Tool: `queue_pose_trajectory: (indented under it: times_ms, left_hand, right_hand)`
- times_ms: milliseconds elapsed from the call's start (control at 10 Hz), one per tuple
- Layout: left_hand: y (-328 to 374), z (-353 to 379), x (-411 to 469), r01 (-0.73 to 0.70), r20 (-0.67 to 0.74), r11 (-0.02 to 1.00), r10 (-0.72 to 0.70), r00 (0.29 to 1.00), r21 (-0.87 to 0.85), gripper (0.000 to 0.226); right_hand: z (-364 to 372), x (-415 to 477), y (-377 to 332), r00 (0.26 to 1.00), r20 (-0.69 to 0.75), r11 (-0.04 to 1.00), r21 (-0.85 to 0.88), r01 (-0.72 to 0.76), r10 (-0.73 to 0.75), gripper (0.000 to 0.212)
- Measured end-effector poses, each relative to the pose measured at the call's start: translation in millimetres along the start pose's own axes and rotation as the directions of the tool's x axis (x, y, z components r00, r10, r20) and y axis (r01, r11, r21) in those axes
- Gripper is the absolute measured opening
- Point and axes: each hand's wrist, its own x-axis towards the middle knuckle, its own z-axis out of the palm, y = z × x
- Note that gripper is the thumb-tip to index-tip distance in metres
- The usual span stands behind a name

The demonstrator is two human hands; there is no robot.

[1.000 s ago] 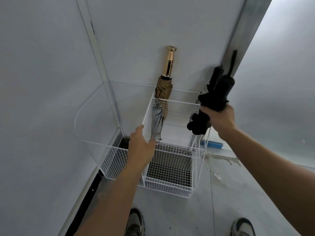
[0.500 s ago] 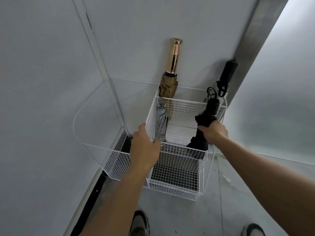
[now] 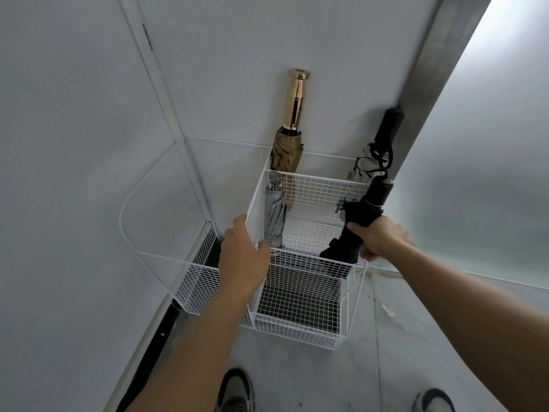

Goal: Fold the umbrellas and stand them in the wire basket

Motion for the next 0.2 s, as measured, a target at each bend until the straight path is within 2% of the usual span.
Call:
queue_pose_trajectory:
  times_ms: [200]
  left_hand:
    - [-2.7,1.3,-0.9,-0.004,-0.006,1.0,0.004,1.0,-0.008,0.064]
  right_hand:
    - [1.3,-3.0,15.7,0.998,0.064,0.997,0.076,-0.022,0.017,0.052]
